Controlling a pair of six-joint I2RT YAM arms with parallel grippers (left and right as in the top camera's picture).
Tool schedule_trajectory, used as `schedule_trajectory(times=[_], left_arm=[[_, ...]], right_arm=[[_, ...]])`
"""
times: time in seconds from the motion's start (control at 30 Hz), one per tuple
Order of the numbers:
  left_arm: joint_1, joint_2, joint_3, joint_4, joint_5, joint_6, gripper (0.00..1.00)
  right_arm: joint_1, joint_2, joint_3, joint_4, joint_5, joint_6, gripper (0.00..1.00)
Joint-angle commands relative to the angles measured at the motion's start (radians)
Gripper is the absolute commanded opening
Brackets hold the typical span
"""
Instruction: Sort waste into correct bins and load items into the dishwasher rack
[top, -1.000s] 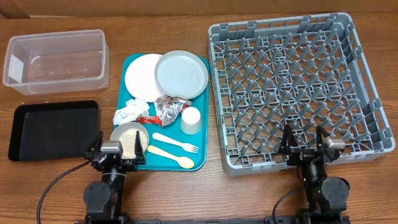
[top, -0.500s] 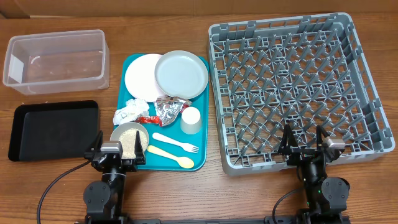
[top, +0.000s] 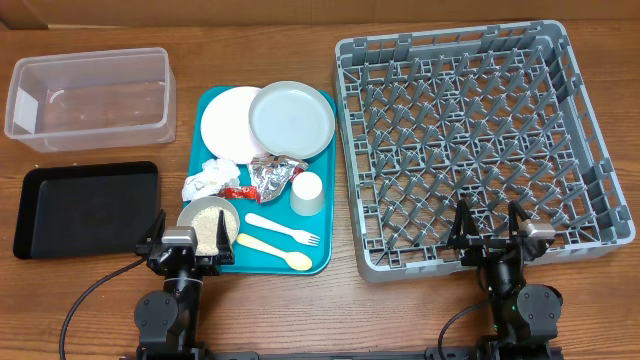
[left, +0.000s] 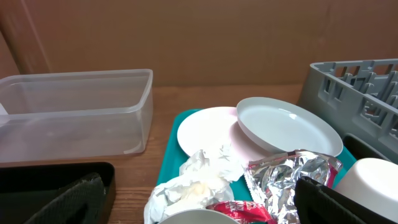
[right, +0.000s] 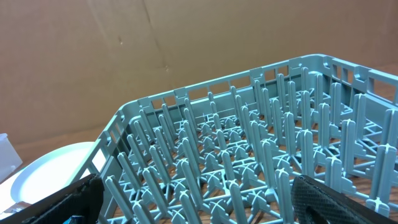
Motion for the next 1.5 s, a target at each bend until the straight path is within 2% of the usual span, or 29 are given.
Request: schedule_trajectory(times=[0.0,0.53,0.63,0.73,0.87,1.0,1.1,1.37,1.47], left_arm=[[0.007,-0.008,-0.006,0.002,0.003,-0.009,1.0],[0.007,-0.008,-0.006,0.002,0.003,-0.009,1.0],[0.007,-0.008,-0.006,0.002,0.003,-0.009,1.0],[0.007,-0.008,-0.006,0.002,0.003,-0.009,1.0],[0.007,-0.008,-0.006,0.002,0.003,-0.009,1.0],[0.007,-0.008,-0.006,0.002,0.003,-0.009,1.0],[0.007,-0.008,-0.006,0.002,0.003,-0.009,1.0],[0.007,-0.008,-0.006,0.002,0.003,-0.009,1.0],[0.007,-0.008,-0.006,0.002,0.003,-0.009,1.0]], right_arm=[[-0.003,-0.01,-0.011,0.007,0.001,0.0,1.0],[-0.003,-0.01,-0.011,0.007,0.001,-0.003,1.0],[-0.001,-0.01,-0.011,0.018,-0.07,0.001,1.0],[-0.001,-0.01,-0.002,0.084,-0.252,0.001,1.0],[-0.001,-0.009,0.077,0.059,-0.325,0.148,1.0],[-0.001,0.035,0.233,-0.085,-0.332,0.179,1.0],[-0.001,0.142,0.373,-0.177,-0.34,0.178,1.0],[0.019,0.766,1.032,-0.647,-0.424,0.165,1.0],[0.025,0.922,1.176,-0.708,-0.568,0.163,1.0]])
